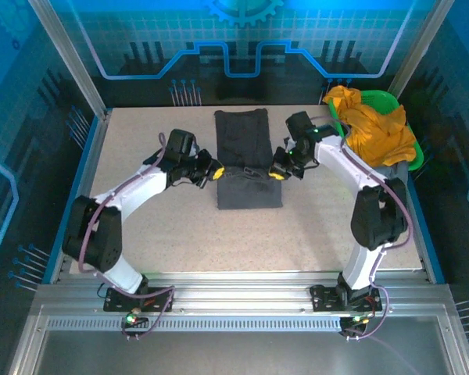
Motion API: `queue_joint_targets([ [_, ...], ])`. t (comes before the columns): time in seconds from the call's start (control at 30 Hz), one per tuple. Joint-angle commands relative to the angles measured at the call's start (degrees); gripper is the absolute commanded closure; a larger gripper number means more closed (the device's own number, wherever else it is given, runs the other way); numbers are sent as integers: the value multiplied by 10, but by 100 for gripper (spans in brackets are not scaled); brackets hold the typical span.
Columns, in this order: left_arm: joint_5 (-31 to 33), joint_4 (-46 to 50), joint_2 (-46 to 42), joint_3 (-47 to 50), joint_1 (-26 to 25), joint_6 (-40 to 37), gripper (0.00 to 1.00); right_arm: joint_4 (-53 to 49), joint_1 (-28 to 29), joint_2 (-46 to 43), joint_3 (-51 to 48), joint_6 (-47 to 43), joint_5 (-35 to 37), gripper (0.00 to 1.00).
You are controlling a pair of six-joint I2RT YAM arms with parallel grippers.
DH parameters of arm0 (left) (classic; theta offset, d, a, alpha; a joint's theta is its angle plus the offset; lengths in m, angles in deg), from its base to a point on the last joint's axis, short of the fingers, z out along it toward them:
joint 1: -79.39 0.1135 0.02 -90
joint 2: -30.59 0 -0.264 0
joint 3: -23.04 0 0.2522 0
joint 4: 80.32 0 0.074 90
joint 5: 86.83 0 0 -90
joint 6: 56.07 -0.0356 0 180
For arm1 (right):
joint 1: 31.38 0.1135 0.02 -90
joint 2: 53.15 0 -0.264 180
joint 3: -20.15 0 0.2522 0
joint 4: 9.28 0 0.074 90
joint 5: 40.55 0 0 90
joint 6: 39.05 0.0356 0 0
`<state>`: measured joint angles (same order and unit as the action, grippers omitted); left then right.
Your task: Fold and stack the t-shirts
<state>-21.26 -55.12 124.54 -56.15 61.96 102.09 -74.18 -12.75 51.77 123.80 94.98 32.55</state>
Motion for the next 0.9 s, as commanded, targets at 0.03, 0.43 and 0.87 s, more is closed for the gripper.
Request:
queue_joint_targets([
  [0.03,-11,-24,64,-61,22,-31,100,3,-17,67,73,-18,-1,100],
  [0.43,-21,-22,235,-199,57,-49,89,-34,-49,296,320,-41,-36,75],
  [0.87,13,-24,59,2,53,-38,55,30,-70,119,149,-68,-20,40],
])
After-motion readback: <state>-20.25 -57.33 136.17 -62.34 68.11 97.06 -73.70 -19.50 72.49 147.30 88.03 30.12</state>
